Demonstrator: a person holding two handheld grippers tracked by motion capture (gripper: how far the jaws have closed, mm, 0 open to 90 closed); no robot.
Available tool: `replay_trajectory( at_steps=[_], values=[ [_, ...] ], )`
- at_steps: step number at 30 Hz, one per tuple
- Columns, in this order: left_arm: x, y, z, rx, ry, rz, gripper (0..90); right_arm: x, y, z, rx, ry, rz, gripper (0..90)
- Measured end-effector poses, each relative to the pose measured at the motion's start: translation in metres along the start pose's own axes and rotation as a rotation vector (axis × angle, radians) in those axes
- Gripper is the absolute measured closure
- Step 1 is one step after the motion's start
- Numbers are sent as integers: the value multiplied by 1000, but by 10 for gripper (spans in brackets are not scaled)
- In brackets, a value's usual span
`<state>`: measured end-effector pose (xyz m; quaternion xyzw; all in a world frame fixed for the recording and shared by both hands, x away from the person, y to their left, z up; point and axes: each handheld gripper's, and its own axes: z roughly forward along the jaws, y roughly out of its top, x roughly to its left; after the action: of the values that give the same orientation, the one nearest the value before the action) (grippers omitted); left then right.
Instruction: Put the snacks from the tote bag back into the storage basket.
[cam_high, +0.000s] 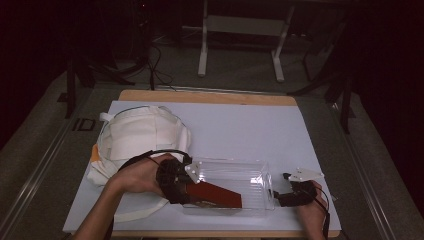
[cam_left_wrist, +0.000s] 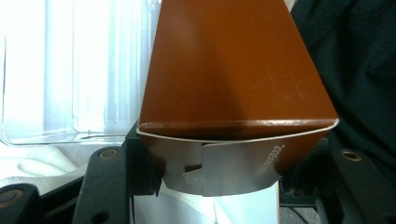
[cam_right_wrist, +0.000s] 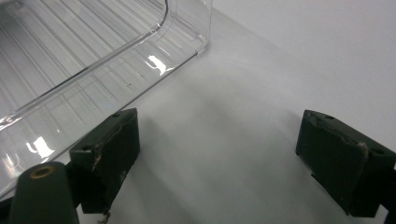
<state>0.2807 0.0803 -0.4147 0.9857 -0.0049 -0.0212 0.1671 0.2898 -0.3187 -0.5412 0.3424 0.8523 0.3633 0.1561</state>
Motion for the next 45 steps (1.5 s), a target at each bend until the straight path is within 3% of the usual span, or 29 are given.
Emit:
replay_trajectory(
  at_steps=[10, 16, 29, 35, 45],
  values=[
    [-1, 8, 5, -10, 25, 23, 421, 0, 0, 0, 0, 0, 0, 135],
    [-4, 12, 9, 32, 38, 38, 416, 0, 0, 0, 0, 0, 0, 135],
    [-5, 18, 14, 43, 44, 42, 412, 0, 0, 0, 0, 0, -1, 135],
    [-5, 23, 17, 42, 42, 41, 411, 0, 0, 0, 0, 0, 0, 135],
    [-5, 24, 17, 39, 1, 7, 394, 0, 0, 0, 0, 0, -1, 135]
  ],
)
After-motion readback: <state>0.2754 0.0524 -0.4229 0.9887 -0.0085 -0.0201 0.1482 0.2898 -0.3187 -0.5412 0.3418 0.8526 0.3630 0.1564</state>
